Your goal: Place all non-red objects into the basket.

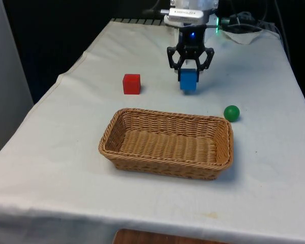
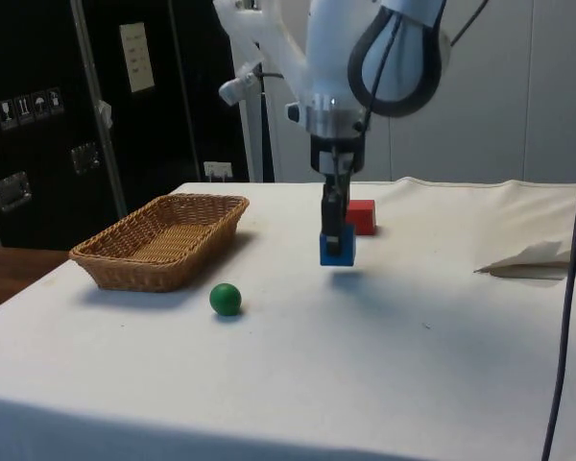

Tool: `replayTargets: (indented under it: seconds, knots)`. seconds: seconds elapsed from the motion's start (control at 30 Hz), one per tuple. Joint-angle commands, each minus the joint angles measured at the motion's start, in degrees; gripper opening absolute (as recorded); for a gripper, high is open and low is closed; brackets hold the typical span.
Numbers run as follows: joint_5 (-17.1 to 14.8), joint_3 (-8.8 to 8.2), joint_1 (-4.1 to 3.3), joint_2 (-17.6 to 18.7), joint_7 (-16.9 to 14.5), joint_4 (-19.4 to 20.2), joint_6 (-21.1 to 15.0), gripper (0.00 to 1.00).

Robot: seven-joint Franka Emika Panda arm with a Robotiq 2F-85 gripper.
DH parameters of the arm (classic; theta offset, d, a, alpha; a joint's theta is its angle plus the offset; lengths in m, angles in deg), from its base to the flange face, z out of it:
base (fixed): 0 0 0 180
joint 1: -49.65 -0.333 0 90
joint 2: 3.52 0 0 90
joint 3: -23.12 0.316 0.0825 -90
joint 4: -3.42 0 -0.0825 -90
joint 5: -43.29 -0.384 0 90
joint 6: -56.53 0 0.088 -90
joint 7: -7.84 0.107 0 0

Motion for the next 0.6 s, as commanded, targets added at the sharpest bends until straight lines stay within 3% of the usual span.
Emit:
replayTargets:
  seconds: [0.0,0.03,0.07,0.13,0.3,0.33,0.37,0.57]
  knots:
    - [1.1,-0.63,-0.46,-0.2,1.1,-0.3,0.6,0.02]
    - [0.0,0.06,0.00,-0.5,0.1,-0.1,0.5,0.02]
    - [1.2,-0.57,-0.40,-0.7,1.3,-0.4,1.1,0.02]
    - [1.5,-0.40,-0.46,-2.2,1.7,-0.7,2.5,0.02]
    - [1.8,0.23,-0.34,-4.6,2.2,-1.3,4.8,0.02]
    - [0.1,0.63,-0.23,-5.0,0.7,-0.6,4.2,0.02]
    - [1.8,0.57,-0.29,-5.5,2.4,-1.8,5.8,0.02]
    - [1.6,1.26,-0.17,-7.4,2.6,-3.8,9.1,0.02]
